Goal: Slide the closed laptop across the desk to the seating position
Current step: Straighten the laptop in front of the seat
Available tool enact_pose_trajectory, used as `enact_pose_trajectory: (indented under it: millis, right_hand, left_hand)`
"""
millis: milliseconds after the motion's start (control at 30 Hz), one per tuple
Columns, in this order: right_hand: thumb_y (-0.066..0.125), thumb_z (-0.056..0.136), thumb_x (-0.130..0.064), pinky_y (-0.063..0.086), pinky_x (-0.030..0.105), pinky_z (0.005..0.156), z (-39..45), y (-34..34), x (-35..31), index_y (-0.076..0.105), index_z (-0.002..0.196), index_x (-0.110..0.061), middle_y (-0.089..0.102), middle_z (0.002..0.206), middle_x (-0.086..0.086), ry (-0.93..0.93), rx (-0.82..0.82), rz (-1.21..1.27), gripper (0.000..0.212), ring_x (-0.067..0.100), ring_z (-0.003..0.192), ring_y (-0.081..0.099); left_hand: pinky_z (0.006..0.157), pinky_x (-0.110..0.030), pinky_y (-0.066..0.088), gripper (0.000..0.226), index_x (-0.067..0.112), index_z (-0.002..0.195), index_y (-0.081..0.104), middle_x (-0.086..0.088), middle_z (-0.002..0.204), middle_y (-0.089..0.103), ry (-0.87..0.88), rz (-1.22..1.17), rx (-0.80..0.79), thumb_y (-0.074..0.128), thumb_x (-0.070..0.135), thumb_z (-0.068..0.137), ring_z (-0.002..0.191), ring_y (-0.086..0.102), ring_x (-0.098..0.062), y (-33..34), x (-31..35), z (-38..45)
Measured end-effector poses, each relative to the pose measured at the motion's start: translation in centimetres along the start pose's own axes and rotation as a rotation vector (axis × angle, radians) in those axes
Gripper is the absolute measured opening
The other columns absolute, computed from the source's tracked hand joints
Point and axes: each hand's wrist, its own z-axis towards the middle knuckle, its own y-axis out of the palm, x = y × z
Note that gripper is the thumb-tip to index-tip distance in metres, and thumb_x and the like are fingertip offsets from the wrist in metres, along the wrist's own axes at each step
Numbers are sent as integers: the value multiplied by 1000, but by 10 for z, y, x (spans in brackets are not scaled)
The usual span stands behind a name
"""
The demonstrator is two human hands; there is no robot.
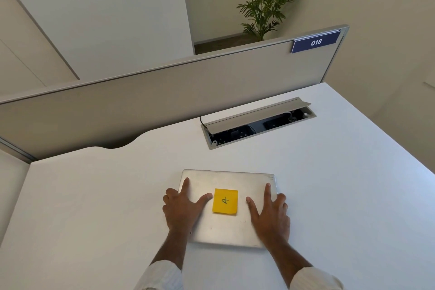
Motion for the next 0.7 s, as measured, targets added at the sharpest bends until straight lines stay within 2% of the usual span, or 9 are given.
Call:
enact_pose_trajectory:
  millis: [200, 367, 700]
  right_hand:
    - [26, 86, -81, 52, 37, 64, 6, 0, 6, 19, 153, -30, 33, 106, 3, -24, 10, 27, 84, 26, 91, 52]
    - [24, 85, -83, 50, 35, 61, 10, 0, 8, 16, 153, -34, 33, 104, 2, -57, 25, 37, 84, 24, 89, 53]
    - [23, 86, -82, 55, 35, 69, 30, -10, 4, 13, 154, -34, 37, 112, 3, -200, 6, 9, 84, 22, 95, 54]
  left_hand:
    - [90, -46, 49, 119, 46, 151, 23, -4, 109, 43, -70, -286, -69, 49, 102, 50, 120, 43, -30, 2, -9, -8]
    - [89, -45, 49, 118, 51, 152, 12, -1, 111, 45, -66, -325, -104, 46, 104, 52, 121, 44, -26, -1, -9, -13]
    - [89, -44, 48, 119, 54, 152, 3, 1, 110, 46, -118, -363, -95, 42, 105, 52, 122, 44, -24, -11, -14, -31]
